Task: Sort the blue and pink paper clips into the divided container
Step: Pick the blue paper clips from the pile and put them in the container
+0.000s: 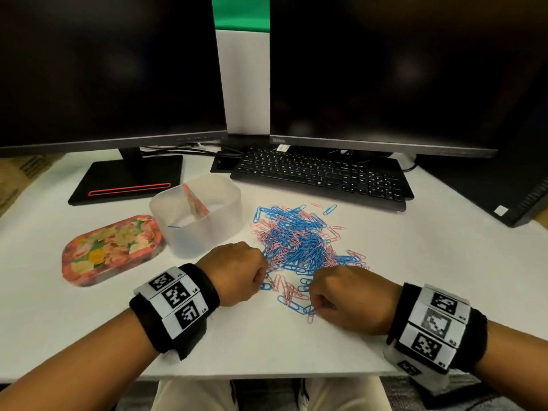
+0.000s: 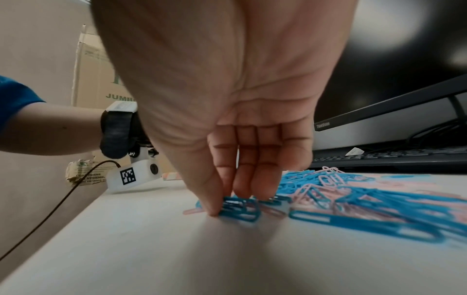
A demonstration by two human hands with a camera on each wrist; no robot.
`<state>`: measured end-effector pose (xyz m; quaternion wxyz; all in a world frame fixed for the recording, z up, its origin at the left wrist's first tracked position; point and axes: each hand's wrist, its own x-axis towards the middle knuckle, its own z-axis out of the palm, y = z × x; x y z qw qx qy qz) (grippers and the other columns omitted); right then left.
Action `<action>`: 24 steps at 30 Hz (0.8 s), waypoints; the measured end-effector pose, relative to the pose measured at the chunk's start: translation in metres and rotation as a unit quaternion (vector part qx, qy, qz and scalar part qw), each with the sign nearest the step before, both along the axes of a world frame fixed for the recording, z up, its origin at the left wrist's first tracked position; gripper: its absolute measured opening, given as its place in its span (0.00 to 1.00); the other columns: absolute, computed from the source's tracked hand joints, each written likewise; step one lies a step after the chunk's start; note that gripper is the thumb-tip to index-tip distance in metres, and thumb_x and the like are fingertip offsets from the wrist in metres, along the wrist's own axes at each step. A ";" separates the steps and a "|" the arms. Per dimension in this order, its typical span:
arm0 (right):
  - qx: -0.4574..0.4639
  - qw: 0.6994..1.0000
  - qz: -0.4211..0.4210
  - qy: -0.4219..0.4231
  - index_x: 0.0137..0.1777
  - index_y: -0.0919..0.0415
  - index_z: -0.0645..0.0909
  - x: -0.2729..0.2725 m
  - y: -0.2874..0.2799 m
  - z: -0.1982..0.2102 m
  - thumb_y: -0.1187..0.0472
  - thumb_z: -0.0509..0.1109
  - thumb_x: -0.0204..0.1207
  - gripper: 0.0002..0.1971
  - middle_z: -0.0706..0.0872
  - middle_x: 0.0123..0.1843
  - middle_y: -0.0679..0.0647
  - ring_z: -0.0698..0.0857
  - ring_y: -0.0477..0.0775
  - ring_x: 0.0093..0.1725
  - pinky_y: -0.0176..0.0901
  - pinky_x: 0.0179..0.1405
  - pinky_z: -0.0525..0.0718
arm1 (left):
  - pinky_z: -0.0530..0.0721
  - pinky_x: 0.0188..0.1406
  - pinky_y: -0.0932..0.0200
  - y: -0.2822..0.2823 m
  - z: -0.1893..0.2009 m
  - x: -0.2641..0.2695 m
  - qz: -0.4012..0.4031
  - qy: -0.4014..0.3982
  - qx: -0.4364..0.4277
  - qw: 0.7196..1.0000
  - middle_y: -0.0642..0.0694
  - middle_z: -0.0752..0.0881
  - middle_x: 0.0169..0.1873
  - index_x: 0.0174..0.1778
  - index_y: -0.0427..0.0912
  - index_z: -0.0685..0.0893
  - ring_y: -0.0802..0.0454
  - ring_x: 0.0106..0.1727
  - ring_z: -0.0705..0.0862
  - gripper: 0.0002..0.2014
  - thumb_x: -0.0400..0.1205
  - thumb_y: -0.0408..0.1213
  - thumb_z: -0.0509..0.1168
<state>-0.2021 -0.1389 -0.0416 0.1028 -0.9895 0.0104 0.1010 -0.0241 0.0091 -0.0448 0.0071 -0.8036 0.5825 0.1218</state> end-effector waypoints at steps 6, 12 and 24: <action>0.051 0.998 -0.023 -0.021 0.43 0.53 0.81 0.007 -0.010 0.007 0.60 0.63 0.75 0.05 0.83 0.43 0.45 0.77 0.45 0.41 0.43 0.47 0.80 | 0.79 0.38 0.56 0.003 -0.005 0.004 -0.002 0.000 -0.016 1.000 0.53 0.82 0.38 0.38 0.50 0.77 0.48 0.42 0.81 0.06 0.78 0.37 0.57; 0.133 0.985 -0.100 -0.039 0.48 0.43 0.79 0.015 -0.023 0.018 0.66 0.63 0.75 0.14 0.88 0.38 0.47 0.84 0.43 0.35 0.38 0.40 0.83 | 0.80 0.40 0.57 0.003 -0.005 0.008 0.021 0.029 -0.057 0.998 0.56 0.83 0.37 0.44 0.50 0.82 0.51 0.42 0.81 0.05 0.77 0.38 0.62; 0.349 0.915 -0.202 -0.011 0.39 0.51 0.78 0.020 -0.030 0.006 0.68 0.57 0.76 0.13 0.81 0.35 0.53 0.75 0.44 0.30 0.43 0.33 0.74 | 0.82 0.42 0.53 0.008 -0.007 0.009 0.035 0.012 -0.020 0.999 0.52 0.82 0.39 0.39 0.51 0.77 0.46 0.44 0.82 0.03 0.79 0.40 0.62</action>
